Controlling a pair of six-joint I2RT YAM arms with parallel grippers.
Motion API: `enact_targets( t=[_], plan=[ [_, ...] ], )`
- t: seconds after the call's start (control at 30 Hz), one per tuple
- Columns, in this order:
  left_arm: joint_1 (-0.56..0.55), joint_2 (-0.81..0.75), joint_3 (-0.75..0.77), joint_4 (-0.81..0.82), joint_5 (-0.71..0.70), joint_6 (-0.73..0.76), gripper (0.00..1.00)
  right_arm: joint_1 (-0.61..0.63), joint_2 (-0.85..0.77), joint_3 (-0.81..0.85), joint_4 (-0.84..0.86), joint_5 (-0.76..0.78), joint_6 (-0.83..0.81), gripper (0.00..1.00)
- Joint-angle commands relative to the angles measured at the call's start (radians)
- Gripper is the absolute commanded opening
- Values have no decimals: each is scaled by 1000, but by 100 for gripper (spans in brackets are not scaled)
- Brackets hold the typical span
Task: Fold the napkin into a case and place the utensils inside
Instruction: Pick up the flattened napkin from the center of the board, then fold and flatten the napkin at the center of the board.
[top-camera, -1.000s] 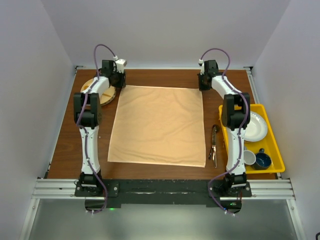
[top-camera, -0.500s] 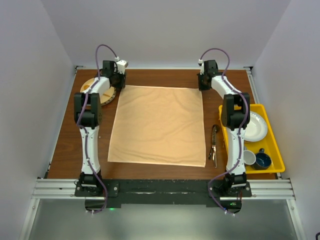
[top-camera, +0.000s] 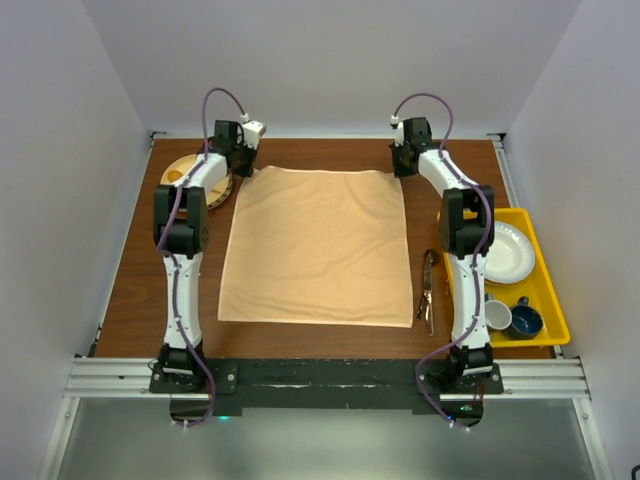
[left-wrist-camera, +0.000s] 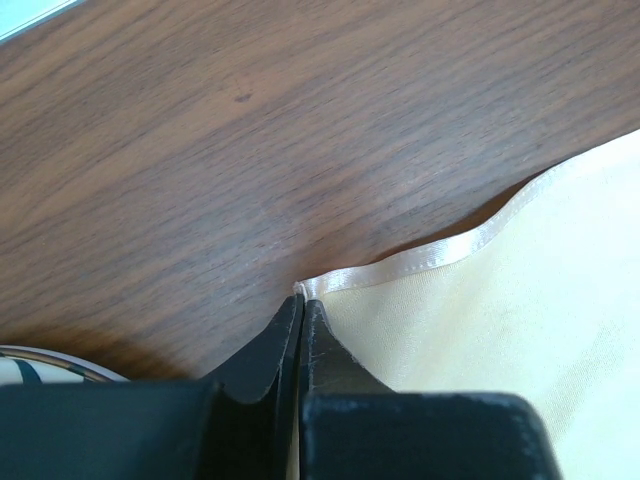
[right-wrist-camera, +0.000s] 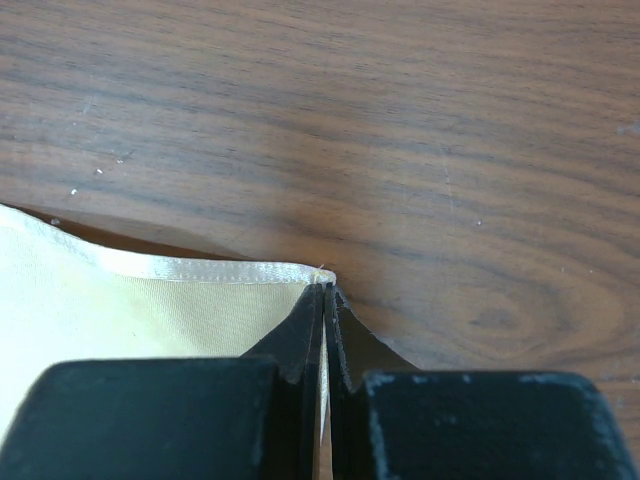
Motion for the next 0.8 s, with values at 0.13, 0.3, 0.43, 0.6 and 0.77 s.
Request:
enact_targets(
  t=[0.13, 0.3, 0.43, 0.6, 0.77],
  plan=[
    [20, -125, -23, 48, 97, -20, 0, 4, -66, 57, 16, -95, -82, 0],
    [23, -243, -138, 99, 166, 37, 0, 6, -181, -18, 7, -178, -107, 0],
    [31, -366, -249, 111, 197, 118, 0, 4, -283, -131, -1, -220, -127, 0],
    [42, -504, -367, 28, 282, 250, 0, 3, -407, -232, -55, -282, -159, 0],
    [63, -641, -537, -120, 370, 386, 0, 4, -589, -455, -115, -339, -243, 0]
  ],
)
